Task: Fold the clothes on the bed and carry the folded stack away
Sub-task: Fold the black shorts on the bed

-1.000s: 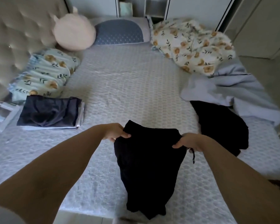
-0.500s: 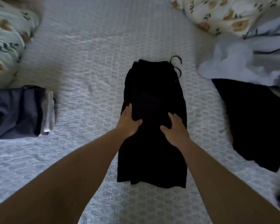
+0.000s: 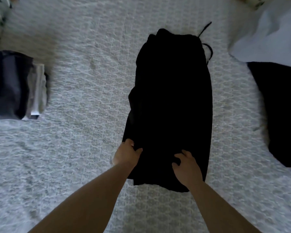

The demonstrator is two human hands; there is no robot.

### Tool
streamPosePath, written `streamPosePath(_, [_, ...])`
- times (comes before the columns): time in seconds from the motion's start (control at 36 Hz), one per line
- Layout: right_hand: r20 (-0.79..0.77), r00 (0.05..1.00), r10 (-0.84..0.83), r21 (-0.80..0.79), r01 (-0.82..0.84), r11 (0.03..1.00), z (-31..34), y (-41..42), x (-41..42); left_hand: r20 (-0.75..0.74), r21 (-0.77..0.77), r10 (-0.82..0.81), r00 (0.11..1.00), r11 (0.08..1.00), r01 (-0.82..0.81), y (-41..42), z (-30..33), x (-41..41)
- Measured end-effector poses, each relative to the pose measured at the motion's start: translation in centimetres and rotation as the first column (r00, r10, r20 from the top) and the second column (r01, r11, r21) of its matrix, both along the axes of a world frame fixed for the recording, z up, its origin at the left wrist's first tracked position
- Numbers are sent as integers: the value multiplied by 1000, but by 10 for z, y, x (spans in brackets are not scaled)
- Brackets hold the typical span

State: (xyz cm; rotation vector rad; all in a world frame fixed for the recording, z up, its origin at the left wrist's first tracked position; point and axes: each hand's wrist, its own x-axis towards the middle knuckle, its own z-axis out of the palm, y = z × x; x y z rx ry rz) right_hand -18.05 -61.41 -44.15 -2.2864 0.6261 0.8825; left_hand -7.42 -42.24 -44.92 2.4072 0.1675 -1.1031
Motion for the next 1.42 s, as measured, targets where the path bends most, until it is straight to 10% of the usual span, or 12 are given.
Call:
streamPosePath(0.08, [29, 999, -19, -52, 20, 998, 0, 4, -1, -1, -5, -95, 996, 996, 95, -5, -6, -12])
streamPosePath(0.22, [97, 992, -80, -14, 82, 997, 5, 7, -7, 159, -235, 245, 956, 950, -204, -12, -2, -23])
streamPosePath(0.33, [143, 981, -128, -126, 146, 981, 10, 8, -14, 315, -100, 317, 894, 948, -301, -2, 3, -20])
streamPosePath(0.47, [183, 909, -374, -133, 400, 907, 7, 10, -21, 160, 98, 116, 980, 986, -132, 28, -12, -17])
streamPosePath(0.64, [161, 611, -775, 15, 784, 621, -5, -1, -26, 259, 45, 101, 961, 992, -116, 28, -26, -19])
streamPosePath(0.75, [-58, 551, -832, 171, 827, 536, -11, -6, -35, 241, 23, 70, 968, 997, -78, 21, -26, -21])
streamPosePath(0.89, [43, 565, -824, 282, 784, 553, -7, 7, -43, 160, -27, 32, 987, 999, -28, 12, -14, -29])
streamPosePath(1.0, [-138, 495, -858, 421, 813, 401, 1, 7, -41, -26, -267, 253, 967, 930, -251, 7, -2, -36])
streamPosePath(1.19, [111, 594, -796, 240, 762, 602, 35, -24, -58, -491, -424, 474, 731, 604, -675, 9, 13, -71])
streamPosePath(1.31, [164, 641, -750, 153, 735, 661, 41, -37, -80, -520, -337, 406, 752, 711, -617, 6, 12, -94])
streamPosePath(1.42, [24, 746, -665, 30, 665, 746, 25, -31, -88, -197, -93, 268, 943, 952, -290, 7, -2, -105])
